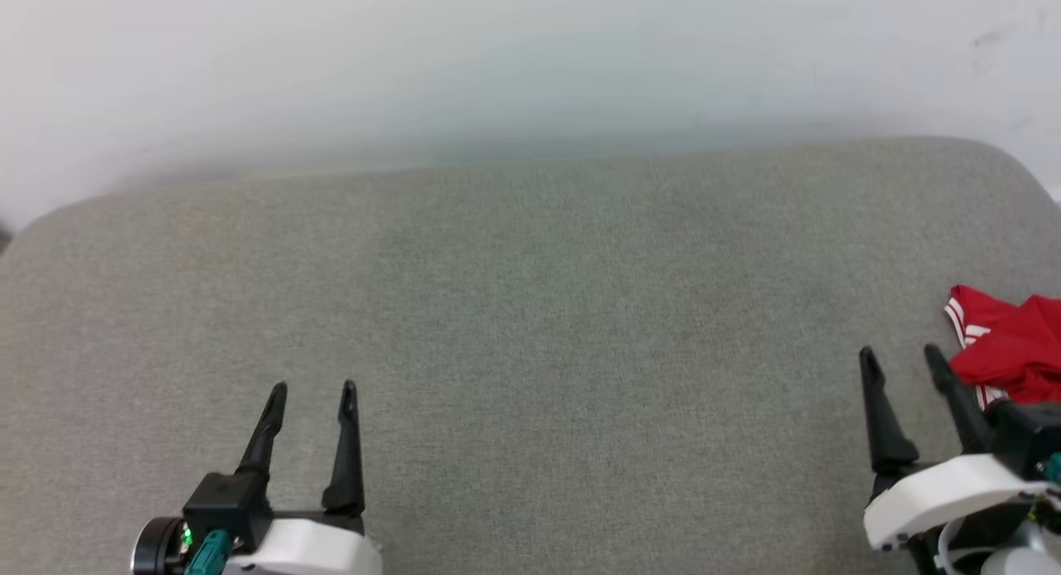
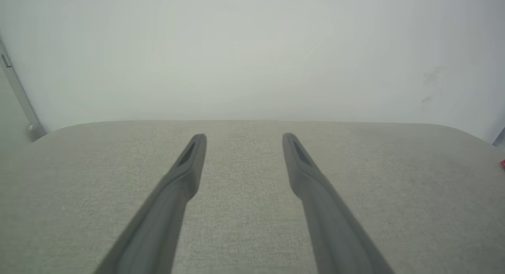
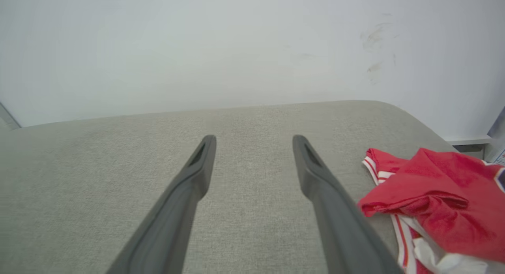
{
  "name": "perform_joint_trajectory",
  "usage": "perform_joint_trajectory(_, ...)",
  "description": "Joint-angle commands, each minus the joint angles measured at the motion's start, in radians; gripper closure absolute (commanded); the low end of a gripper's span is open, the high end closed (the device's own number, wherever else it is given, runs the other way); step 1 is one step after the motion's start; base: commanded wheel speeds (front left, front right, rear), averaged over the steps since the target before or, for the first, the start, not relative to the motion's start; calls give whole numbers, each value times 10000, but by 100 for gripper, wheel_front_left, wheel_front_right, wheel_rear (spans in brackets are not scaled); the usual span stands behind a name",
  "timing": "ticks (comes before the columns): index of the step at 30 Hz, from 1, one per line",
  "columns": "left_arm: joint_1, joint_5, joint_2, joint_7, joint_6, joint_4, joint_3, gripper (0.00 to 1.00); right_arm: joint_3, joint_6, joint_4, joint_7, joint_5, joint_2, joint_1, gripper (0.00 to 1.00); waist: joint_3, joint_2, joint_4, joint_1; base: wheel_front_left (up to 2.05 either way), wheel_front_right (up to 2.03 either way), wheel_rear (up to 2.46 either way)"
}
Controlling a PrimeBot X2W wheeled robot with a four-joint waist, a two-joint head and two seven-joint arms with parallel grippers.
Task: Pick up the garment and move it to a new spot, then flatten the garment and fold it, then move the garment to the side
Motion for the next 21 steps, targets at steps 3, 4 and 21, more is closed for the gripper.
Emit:
perform_joint_trajectory(3,392,7,142,-21,-54,44,121,0,235,-8,-614,248,-2,188,656,0,-468,0,102,2,0,0,0)
perform_joint_trajectory(4,472,23,155,-21,-59,35,123,0,292,-8,-825,295,-27,210,805,0,-520,0,97,2,0,0,0)
perform_joint_trajectory(21,595,166,112,-22,-197,164,158,0,581,-6,-2846,912,-337,617,1984,0,-678,0,-7,2,0,0,0)
